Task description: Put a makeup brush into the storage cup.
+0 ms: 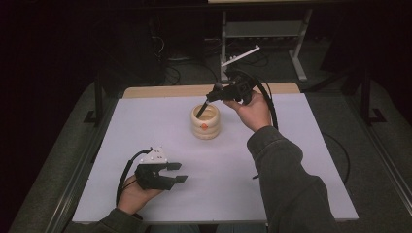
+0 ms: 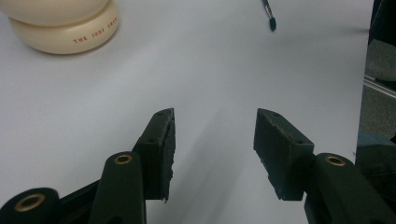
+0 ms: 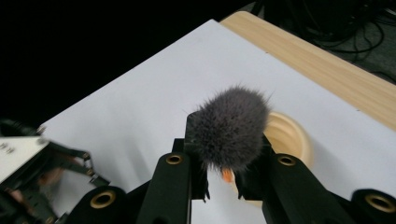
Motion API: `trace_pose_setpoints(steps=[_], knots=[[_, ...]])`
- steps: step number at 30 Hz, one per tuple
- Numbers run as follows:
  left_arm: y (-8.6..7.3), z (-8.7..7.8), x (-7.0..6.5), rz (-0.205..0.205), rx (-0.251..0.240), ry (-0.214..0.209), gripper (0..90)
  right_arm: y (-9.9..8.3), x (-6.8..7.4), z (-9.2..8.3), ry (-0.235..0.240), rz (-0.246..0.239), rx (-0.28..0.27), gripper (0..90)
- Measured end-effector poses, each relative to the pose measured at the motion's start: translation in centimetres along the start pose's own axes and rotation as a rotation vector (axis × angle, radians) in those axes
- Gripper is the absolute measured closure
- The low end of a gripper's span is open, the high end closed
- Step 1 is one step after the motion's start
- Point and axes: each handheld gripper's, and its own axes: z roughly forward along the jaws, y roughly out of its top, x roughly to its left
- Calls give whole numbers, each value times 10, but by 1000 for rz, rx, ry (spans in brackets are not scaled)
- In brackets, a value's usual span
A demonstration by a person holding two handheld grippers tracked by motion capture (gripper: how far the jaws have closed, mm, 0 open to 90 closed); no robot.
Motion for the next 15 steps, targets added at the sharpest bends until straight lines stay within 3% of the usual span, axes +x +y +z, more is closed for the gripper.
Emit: trace_pose_setpoints(steps=[15], knots=[[0, 0, 2, -11, -10, -4, 469, 5, -26, 21, -88, 77, 19, 761]])
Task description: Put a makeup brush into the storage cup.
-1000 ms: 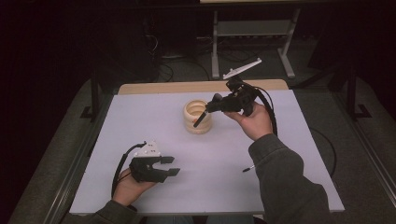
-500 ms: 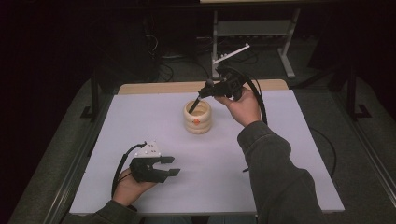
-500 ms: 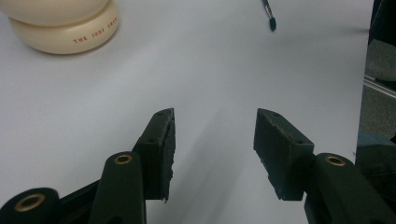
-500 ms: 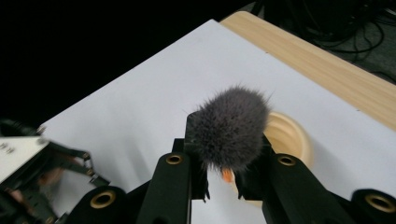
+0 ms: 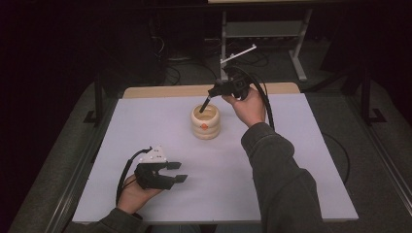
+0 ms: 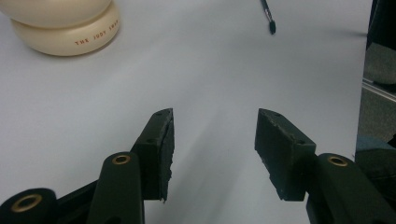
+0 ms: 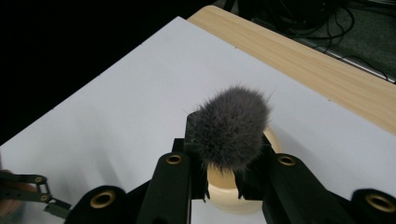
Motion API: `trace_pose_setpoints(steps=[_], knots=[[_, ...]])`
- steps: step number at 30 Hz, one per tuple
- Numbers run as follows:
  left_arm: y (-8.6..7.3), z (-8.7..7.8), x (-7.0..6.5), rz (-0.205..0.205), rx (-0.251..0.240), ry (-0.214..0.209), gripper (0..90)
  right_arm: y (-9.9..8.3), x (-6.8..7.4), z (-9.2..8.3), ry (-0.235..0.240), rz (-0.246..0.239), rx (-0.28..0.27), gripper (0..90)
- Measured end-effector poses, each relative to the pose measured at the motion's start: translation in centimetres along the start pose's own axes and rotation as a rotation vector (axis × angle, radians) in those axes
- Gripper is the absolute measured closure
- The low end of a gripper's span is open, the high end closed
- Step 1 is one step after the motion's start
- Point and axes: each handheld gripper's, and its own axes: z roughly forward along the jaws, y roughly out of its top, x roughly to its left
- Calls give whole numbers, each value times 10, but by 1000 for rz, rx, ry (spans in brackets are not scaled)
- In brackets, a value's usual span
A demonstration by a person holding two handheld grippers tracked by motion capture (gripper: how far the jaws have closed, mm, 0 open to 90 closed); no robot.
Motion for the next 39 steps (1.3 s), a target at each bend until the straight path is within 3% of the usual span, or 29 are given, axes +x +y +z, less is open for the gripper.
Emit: trace_pose_setpoints(steps=[8, 15, 21, 39], knots=[[1, -2, 0, -3, 0, 4, 460, -5, -6, 11, -19, 23, -8, 760], [1, -2, 0, -13, -10, 5, 453, -11, -8, 24, -36, 51, 25, 759], [1, -2, 0, -20, -14, 8, 435, -13, -7, 33, -49, 27, 40, 758], [1, -3, 1, -13, -2, 13, 424, -29, -15, 46, -40, 74, 60, 754]])
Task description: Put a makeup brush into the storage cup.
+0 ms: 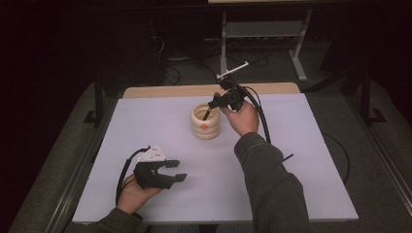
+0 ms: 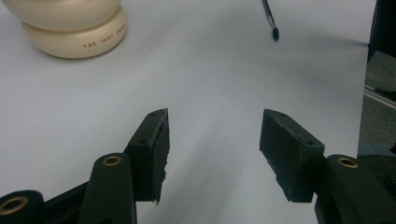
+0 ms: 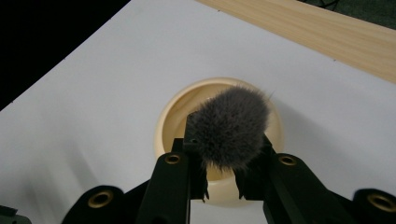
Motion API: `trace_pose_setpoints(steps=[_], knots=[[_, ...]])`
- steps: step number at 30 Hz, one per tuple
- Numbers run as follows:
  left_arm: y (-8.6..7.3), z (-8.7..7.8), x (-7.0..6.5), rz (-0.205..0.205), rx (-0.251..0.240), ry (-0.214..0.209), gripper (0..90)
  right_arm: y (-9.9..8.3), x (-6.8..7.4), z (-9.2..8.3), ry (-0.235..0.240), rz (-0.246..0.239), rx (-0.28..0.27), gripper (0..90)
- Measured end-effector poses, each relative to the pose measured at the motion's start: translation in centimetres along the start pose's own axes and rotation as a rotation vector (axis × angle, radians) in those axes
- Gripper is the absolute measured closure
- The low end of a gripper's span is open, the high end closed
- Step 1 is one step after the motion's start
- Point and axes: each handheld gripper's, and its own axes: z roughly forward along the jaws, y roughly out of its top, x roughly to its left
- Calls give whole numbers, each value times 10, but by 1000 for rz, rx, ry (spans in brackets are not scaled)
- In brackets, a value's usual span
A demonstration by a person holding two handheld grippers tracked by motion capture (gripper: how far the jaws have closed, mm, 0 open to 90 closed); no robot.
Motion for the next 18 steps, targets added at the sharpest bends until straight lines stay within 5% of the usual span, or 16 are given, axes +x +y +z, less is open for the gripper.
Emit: trace_pose_setpoints(steps=[9, 18], knots=[[0, 1, 0, -3, 0, 2, 421, -6, -3, 4, 14, -13, 9, 742], [-2, 2, -1, -9, -5, 5, 419, -17, -6, -5, -19, 0, -19, 553]])
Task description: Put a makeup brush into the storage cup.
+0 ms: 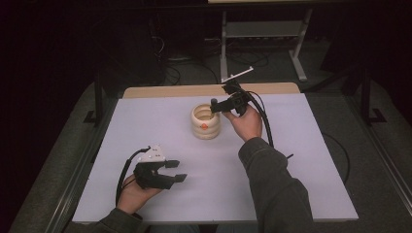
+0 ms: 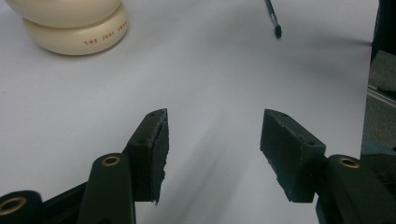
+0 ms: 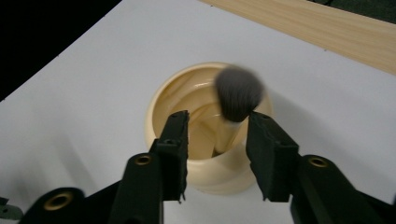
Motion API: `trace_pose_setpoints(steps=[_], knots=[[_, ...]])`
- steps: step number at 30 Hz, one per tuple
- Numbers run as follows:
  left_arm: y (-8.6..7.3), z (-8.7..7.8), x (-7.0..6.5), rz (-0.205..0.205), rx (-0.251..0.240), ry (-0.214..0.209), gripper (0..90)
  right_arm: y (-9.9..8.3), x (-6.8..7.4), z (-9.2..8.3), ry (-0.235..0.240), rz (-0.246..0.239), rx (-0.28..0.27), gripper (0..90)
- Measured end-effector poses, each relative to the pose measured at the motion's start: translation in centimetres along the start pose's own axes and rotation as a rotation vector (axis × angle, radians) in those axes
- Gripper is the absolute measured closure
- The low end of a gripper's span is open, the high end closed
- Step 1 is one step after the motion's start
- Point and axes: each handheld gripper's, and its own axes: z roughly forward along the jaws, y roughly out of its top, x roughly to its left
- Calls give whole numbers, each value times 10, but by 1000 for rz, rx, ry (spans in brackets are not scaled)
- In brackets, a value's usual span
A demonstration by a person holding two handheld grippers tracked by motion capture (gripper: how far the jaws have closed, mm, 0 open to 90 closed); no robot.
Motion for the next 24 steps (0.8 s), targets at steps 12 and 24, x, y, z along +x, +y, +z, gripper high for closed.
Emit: trace_pose_setpoints(steps=[12, 24], knots=[[-1, 2, 0, 8, 11, 1, 403, -20, -9, -28, 5, 15, -72, 429], [-2, 3, 1, -5, 17, 3, 379, -50, -20, -45, 28, 6, -86, 401]])
